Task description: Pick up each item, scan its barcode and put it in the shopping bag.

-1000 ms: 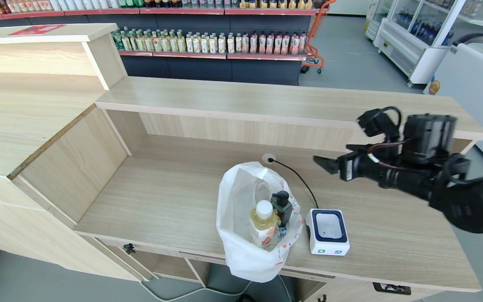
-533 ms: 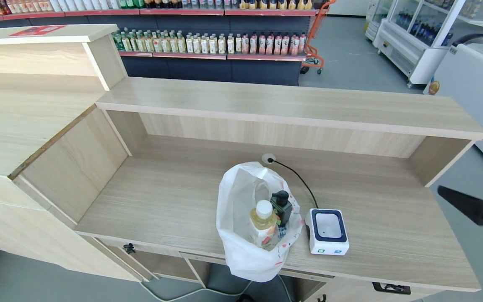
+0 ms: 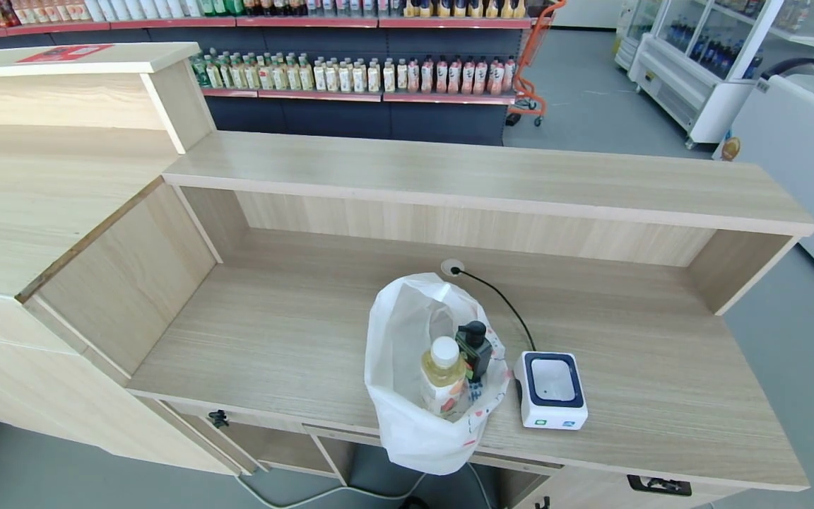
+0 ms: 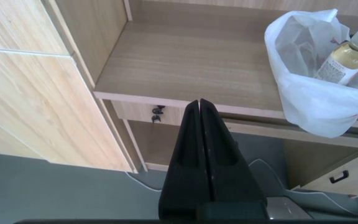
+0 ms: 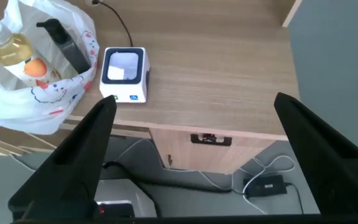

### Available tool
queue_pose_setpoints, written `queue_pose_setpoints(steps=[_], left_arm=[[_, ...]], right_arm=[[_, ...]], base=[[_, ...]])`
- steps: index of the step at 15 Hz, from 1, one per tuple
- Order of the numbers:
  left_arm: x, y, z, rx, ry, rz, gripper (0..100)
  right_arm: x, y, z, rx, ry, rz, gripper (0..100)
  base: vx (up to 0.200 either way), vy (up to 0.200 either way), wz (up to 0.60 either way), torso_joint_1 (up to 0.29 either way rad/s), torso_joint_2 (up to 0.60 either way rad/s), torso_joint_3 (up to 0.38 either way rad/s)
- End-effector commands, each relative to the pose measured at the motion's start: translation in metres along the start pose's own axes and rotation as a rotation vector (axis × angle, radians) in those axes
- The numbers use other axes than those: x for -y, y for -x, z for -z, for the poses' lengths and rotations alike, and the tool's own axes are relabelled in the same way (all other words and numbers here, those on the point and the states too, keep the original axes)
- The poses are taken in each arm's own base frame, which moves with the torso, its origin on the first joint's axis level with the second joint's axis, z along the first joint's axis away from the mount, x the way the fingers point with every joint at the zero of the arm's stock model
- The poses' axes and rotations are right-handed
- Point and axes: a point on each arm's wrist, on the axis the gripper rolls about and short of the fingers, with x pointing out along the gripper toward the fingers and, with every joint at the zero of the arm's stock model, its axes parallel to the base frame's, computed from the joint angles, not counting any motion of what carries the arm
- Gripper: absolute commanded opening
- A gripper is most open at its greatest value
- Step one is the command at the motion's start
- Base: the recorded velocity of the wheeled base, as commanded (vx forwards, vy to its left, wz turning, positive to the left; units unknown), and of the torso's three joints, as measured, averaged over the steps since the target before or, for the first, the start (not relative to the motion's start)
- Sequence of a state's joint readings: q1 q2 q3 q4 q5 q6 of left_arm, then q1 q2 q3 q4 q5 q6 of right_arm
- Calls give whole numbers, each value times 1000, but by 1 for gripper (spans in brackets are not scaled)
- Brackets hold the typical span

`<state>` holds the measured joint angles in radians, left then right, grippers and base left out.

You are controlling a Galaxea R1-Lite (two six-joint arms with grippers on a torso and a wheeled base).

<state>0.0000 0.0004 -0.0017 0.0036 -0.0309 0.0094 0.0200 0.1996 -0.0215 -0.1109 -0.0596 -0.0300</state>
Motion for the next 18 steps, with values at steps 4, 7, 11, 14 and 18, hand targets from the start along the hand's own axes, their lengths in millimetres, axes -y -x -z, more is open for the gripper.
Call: queue_pose_setpoints(steps=[4, 7, 11, 14, 18], left_arm=[[0, 0, 0, 1, 0, 0, 0], [0, 0, 0, -1, 0, 0, 0], [0, 0, 0, -1, 0, 0, 0], [0, 0, 0, 1, 0, 0, 0], [0, 0, 0, -1, 0, 0, 0]], right_arm=[[0, 14, 13, 122, -11, 8, 100], [0, 16, 14, 142, -17, 24, 100], [0, 16, 14, 142, -17, 24, 100], [0, 16, 14, 142, -17, 24, 100], [0, 16, 14, 142, -16, 24, 100]], base=[[0, 0, 0, 0, 0, 0], [0, 0, 0, 0, 0, 0], [0, 0, 0, 0, 0, 0], [0, 0, 0, 0, 0, 0], [0, 0, 0, 0, 0, 0]])
